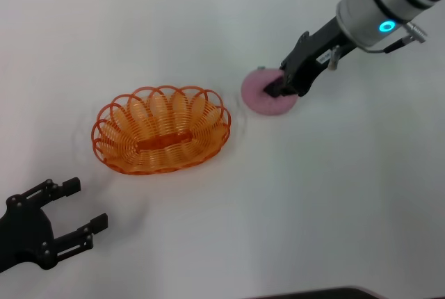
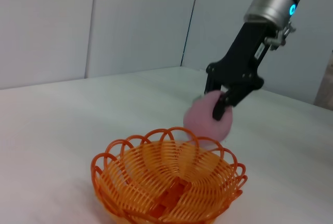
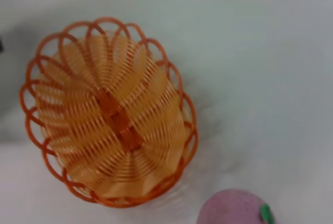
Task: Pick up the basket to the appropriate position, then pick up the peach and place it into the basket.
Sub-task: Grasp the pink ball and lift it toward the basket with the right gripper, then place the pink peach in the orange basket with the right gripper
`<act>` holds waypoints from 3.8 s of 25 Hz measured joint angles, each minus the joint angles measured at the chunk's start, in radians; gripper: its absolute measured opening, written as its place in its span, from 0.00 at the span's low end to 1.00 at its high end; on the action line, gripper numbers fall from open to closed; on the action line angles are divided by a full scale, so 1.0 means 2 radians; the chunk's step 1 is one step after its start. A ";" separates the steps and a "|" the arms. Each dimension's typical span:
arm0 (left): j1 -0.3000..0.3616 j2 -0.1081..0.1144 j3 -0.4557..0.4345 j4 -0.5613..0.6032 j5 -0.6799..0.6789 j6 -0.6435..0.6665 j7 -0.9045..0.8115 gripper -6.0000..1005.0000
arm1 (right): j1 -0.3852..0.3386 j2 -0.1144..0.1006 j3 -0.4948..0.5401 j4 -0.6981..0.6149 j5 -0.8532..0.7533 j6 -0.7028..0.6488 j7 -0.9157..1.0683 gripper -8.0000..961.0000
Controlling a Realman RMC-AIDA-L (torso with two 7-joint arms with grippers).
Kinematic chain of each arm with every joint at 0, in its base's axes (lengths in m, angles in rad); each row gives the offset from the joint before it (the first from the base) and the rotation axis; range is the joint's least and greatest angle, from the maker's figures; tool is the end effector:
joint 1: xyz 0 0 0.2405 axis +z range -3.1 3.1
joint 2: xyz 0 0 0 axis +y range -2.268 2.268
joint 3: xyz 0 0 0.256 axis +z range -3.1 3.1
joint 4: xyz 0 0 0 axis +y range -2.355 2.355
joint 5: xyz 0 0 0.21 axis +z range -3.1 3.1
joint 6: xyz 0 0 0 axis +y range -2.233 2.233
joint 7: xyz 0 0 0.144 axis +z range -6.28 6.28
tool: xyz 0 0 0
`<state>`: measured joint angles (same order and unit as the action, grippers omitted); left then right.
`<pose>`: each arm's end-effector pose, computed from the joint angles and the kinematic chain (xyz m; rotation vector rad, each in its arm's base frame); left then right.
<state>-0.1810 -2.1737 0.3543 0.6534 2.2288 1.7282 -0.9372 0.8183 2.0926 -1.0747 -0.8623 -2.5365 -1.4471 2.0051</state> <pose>-0.3507 0.1873 -0.0165 -2.5779 -0.6400 -0.6713 0.1935 0.3874 -0.0276 -2.8878 0.6423 -0.3470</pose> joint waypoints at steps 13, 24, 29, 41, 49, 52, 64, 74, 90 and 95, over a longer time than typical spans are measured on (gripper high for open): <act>-0.001 0.001 -0.002 -0.003 0.000 0.000 0.000 0.79 | -0.041 -0.003 0.018 -0.087 0.080 -0.069 -0.018 0.13; -0.002 0.001 -0.002 -0.004 0.000 0.001 0.000 0.79 | -0.019 0.002 -0.029 -0.007 0.154 -0.028 -0.057 0.14; -0.002 0.001 -0.003 -0.004 0.000 0.002 0.000 0.79 | -0.004 0.002 -0.079 0.031 0.173 0.023 -0.058 0.14; -0.002 0.001 -0.004 -0.004 0.000 0.003 0.000 0.79 | -0.002 0.004 -0.116 0.047 0.199 0.067 -0.060 0.14; -0.001 0.001 -0.005 -0.003 0.000 0.002 0.000 0.79 | -0.006 0.003 -0.123 0.048 0.201 0.070 -0.079 0.16; -0.001 0.001 -0.005 -0.004 0.000 0.004 0.000 0.79 | -0.006 0.004 -0.124 0.050 0.202 0.071 -0.084 0.22; -0.002 0.001 -0.005 -0.003 0.000 0.003 -0.001 0.79 | -0.008 0.003 -0.125 0.054 0.215 0.071 -0.090 0.56; -0.002 0.001 -0.005 -0.004 -0.003 0.005 -0.001 0.79 | -0.023 -0.001 -0.104 0.045 0.224 0.068 -0.092 0.79; -0.002 0.002 -0.005 -0.004 -0.004 0.008 -0.001 0.79 | -0.147 -0.004 0.065 -0.007 0.231 -0.024 -0.244 0.78; -0.001 0.002 -0.005 -0.005 -0.002 0.009 -0.001 0.79 | -0.182 -0.001 0.077 0.023 0.264 -0.036 -0.334 0.78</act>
<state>-0.1827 -2.1706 0.3436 0.6441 2.2246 1.7452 -0.9388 0.4548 2.0898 -0.9207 -0.8161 -2.0095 -1.5186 1.3370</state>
